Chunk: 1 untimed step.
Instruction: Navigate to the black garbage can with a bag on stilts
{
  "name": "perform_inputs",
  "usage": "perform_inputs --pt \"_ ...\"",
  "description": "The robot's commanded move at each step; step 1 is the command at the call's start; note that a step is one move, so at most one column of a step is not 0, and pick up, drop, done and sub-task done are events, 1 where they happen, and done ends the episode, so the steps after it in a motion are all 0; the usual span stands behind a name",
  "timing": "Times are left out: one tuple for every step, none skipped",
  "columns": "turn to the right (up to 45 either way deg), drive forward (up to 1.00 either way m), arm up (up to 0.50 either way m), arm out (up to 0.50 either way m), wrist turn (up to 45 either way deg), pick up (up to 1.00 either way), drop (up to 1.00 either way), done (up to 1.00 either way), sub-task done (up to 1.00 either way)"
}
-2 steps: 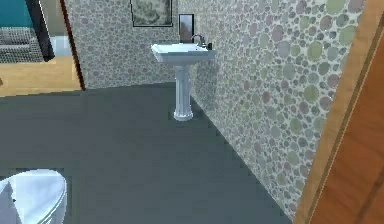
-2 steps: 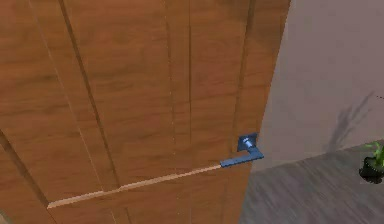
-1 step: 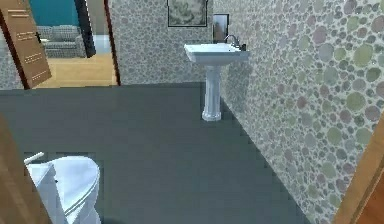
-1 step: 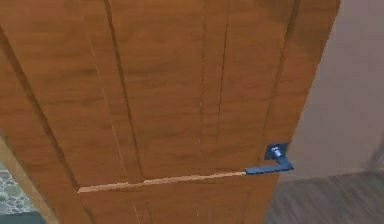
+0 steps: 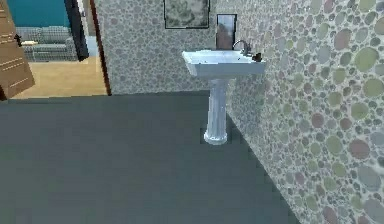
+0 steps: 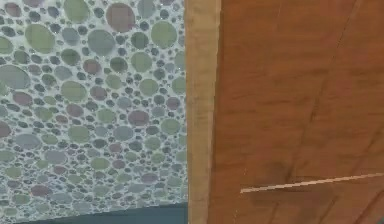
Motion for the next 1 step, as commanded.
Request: perform_inputs --pt "-21.0 0.00 0.00 0.00 0.0 0.00 0.00 0.00 0.00"
